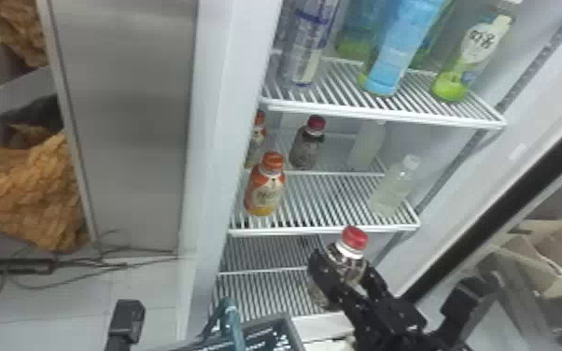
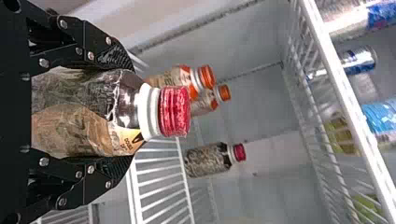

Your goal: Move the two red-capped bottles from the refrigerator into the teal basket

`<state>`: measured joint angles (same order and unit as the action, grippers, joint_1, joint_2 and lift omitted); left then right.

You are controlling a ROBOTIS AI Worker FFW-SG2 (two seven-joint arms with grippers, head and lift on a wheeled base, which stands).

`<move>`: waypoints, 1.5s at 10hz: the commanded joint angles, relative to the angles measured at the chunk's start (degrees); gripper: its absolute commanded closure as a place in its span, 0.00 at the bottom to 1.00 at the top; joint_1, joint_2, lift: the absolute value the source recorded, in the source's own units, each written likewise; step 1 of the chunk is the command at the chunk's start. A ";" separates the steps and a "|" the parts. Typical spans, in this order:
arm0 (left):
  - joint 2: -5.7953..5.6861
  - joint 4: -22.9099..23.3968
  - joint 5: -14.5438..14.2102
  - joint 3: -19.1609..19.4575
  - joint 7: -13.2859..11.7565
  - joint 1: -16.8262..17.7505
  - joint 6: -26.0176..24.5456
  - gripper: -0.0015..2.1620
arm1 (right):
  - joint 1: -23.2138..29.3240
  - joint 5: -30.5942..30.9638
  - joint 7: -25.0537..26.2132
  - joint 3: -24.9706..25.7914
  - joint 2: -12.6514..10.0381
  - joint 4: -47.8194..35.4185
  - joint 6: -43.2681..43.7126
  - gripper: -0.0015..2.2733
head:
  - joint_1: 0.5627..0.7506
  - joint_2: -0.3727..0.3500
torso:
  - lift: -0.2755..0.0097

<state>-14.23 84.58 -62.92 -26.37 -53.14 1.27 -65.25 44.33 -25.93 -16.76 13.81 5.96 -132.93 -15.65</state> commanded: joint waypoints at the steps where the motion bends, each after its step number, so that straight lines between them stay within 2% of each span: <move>1: 0.00 0.00 -0.04 0.09 -0.04 0.00 0.00 0.50 | 2.07 0.00 -0.73 0.13 0.36 -4.25 -6.00 0.26 | 0.70 0.03 | 0.17; 5: -0.18 0.00 0.07 0.09 0.05 0.00 0.00 0.50 | 5.59 -0.12 -2.05 0.13 1.86 -12.12 -20.77 0.26 | 0.70 0.03 | 0.17; 9: -0.18 -0.14 0.07 -0.02 0.14 0.00 0.00 0.50 | 5.02 0.00 -2.93 0.13 2.39 -12.83 -26.67 0.26 | 0.70 0.03 | 0.17; 15: -0.18 -0.28 0.19 -0.14 0.23 0.00 0.00 0.50 | 3.90 3.65 -6.53 0.59 3.09 -12.97 -32.30 0.27 | 0.70 0.03 | 0.17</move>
<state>-14.41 84.30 -62.78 -26.50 -52.90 1.27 -65.25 48.48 -22.63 -23.18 14.37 8.90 -145.93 -47.50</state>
